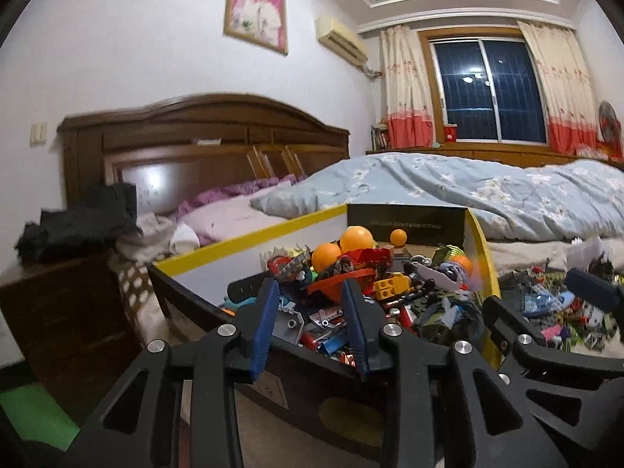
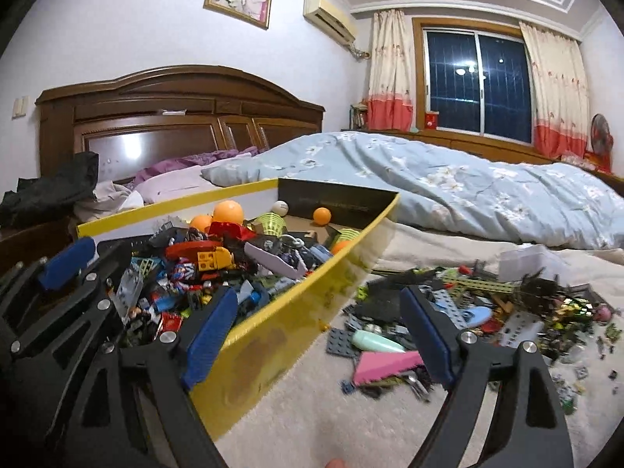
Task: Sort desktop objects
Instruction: 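Move both open grippers back over the Lego pile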
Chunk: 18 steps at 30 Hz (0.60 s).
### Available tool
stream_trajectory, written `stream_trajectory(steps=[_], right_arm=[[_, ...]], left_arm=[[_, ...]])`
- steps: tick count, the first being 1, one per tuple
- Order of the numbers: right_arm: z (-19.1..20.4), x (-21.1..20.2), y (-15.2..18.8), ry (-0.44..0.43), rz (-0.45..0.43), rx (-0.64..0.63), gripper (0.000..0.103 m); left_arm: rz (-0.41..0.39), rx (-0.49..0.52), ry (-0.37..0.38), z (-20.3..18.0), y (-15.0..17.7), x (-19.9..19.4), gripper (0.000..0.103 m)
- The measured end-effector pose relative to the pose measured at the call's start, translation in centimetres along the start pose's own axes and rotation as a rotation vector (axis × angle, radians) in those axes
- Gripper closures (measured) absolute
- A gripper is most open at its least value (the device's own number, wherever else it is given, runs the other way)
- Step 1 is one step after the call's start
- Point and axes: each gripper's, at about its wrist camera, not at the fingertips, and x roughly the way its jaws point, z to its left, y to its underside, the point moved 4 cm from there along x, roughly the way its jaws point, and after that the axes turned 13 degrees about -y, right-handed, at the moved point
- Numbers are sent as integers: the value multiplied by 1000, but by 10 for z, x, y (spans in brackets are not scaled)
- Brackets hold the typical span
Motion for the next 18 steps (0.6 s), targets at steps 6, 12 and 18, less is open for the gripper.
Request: stream_trajectory(steps=[6,12,18], right_arm=[[-4,-31,6,1,11,63,17],[-3,-66,10,54,-8,36,17],[-10,-89,21,67,-19,57,17]], left_arm=[[7,-58,81,8,-1,-24,69],[-36,-60,86,5,-2,-51,69],[-20,-65,88,5,4,-71,69]])
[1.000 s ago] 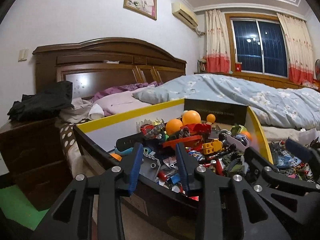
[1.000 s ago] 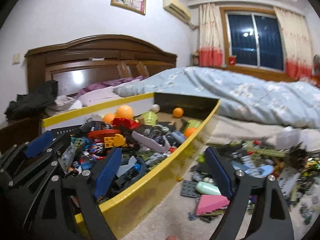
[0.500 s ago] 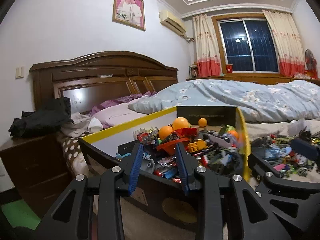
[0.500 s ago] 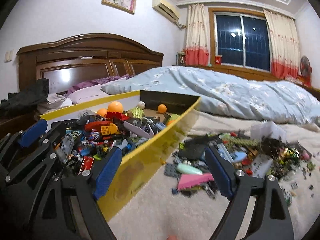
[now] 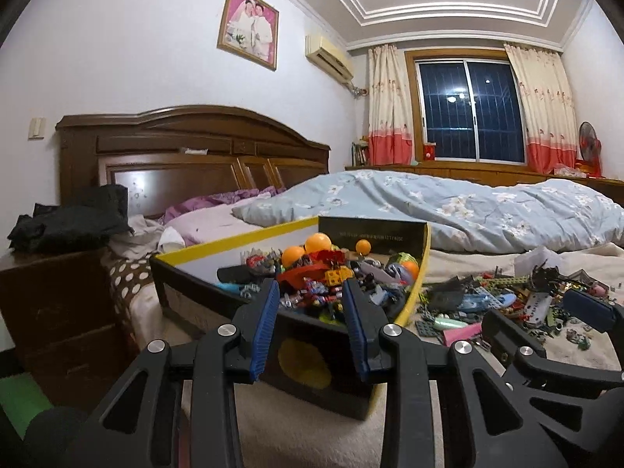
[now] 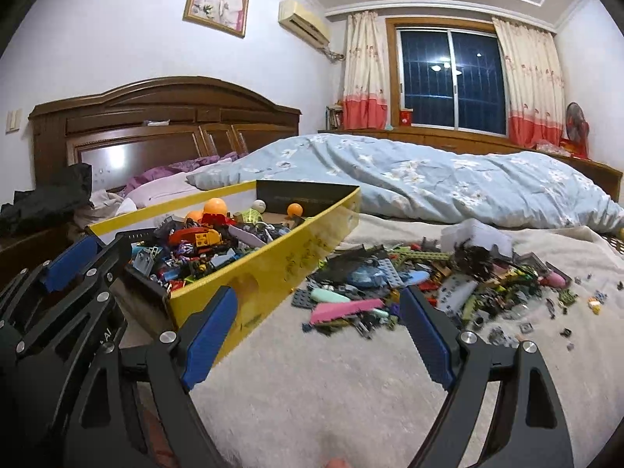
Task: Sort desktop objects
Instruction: 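Move both open grippers back over the Lego pile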
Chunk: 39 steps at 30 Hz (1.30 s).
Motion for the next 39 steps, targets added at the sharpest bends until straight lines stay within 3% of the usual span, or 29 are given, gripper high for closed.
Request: stream_trajectory(steps=[7,13,16,21,39], right_arm=[[0,-12,3,11,-28,-30,17],[-9,-3,8,69,-11,-54,17],[-19,1,11,85,20,-24,17],[-38,-11,16,116,12,6,17],[-103,-53,31,273,39,72,17]], left_arm=[[26,-8,-24,-3,6,-9,69],[109,11,-25,-18,17,6,69],[68,34,-42,-29,18,2,71],[109,24,37,-46,19,-1,71],[98,75,192,-116,26,-28,71]])
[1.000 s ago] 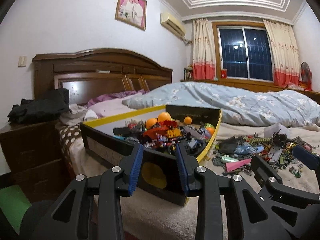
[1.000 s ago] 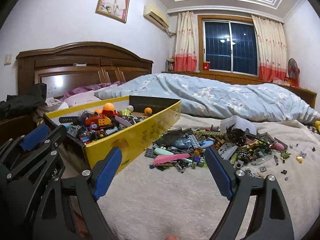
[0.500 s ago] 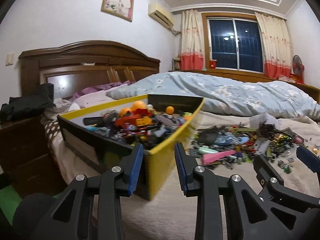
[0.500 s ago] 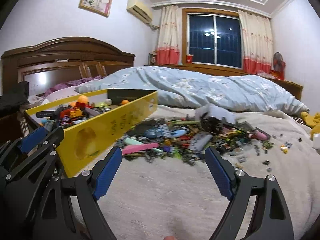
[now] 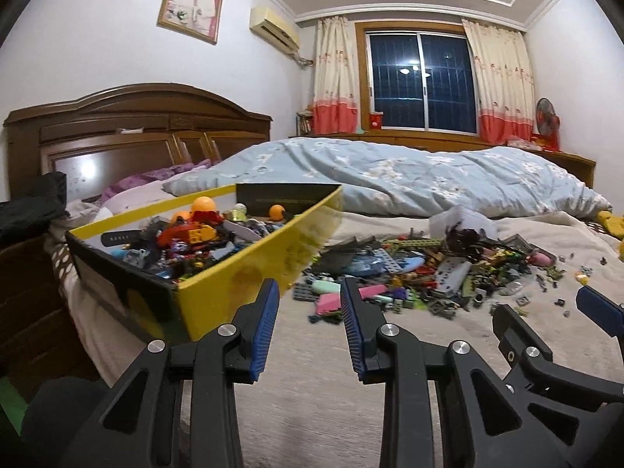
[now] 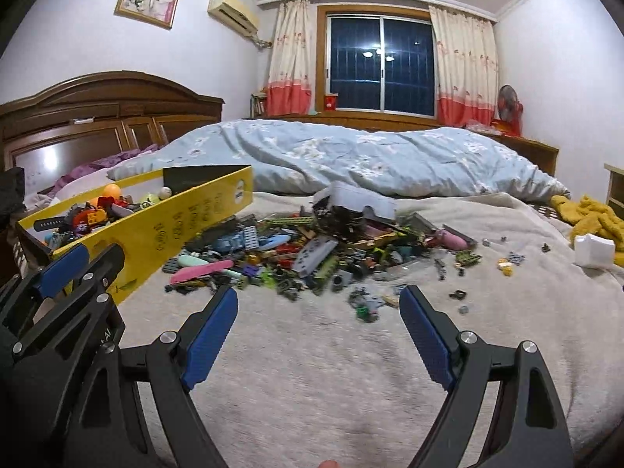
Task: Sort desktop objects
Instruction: 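Move both open grippers back over the Lego pile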
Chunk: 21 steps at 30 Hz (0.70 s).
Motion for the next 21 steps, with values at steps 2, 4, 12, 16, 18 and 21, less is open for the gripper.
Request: stream_trajectory(steps=[2,4,12,16,18,21], right_arm=[[-3,-2,1,11,-1,-3,17],[-8,-3,3,16,9,6,17],[-26,-11,6,61,-3,40,17],[-39,-15,8,82,6,54,17],[-45,-16,11,92,14,60,17],[-54,-20,15,120,33,63,17]], left_arm=[[2,8,11,-5,1,-1,71],[1,16,26,-9,1,-2,71],[1,9,82,-26,2,-6,71],[-6,33,132,-40,3,-8,71],[-7,49,153,-48,5,-10,71],[-3,67,179,-60,9,-13,71]])
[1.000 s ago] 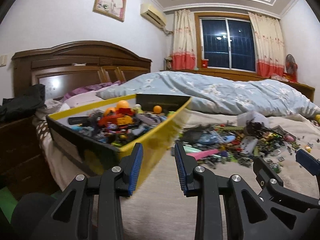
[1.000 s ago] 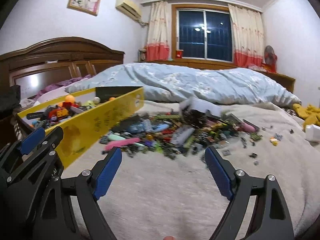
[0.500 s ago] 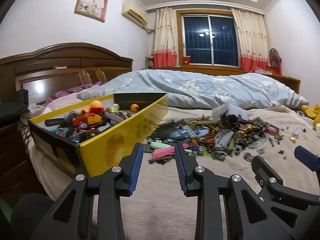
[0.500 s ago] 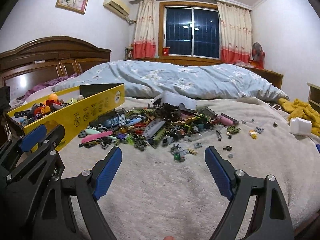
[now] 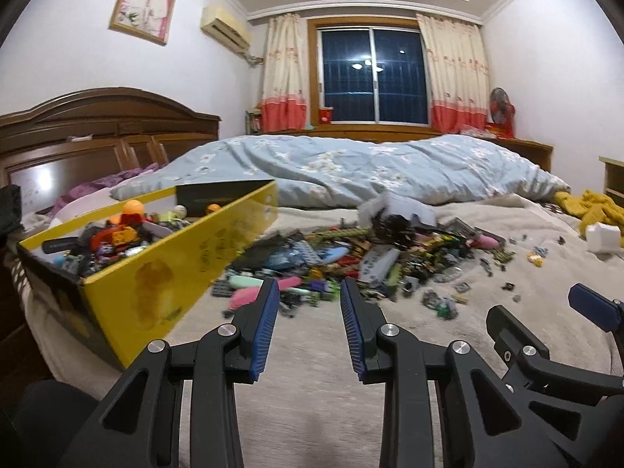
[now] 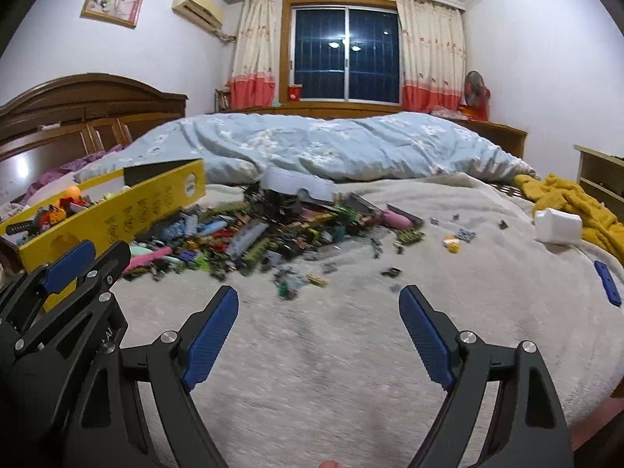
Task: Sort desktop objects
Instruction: 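Move both open grippers back over the Lego pile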
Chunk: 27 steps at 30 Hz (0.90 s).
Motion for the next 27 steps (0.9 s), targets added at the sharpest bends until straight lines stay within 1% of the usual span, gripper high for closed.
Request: stream_trajectory(steps=[5,7,11,18,20,22,24,26,27], right_arm=[[-10,-1,6,30,31,0,18],[-9,-2,7,32,29,-9,19],[-6,-3,7,37,25,-16,19],[-3,-1,6,26,13,-32,21],[-3,0,7,14,15,-28,21],[-5,-2,8,-7,-2,-15,21],[-8,-3,9,-36,2,14,22],[-10,-7,10,-83,-29,28,22],[-12,-10,12,-94,-50,24,22]], left_arm=[[-16,28,-9,-10,5,-3,72],[-19,39,-11,-9,6,-4,73],[-15,22,-14,-6,5,-4,73],[-3,26,-14,-5,6,-1,74],[-3,27,-7,-5,7,-1,74],[-6,30,8,-6,7,-3,74],[-22,24,15,-5,5,-8,74],[-35,25,46,-5,4,-13,74],[-33,45,55,-9,5,-14,74]])
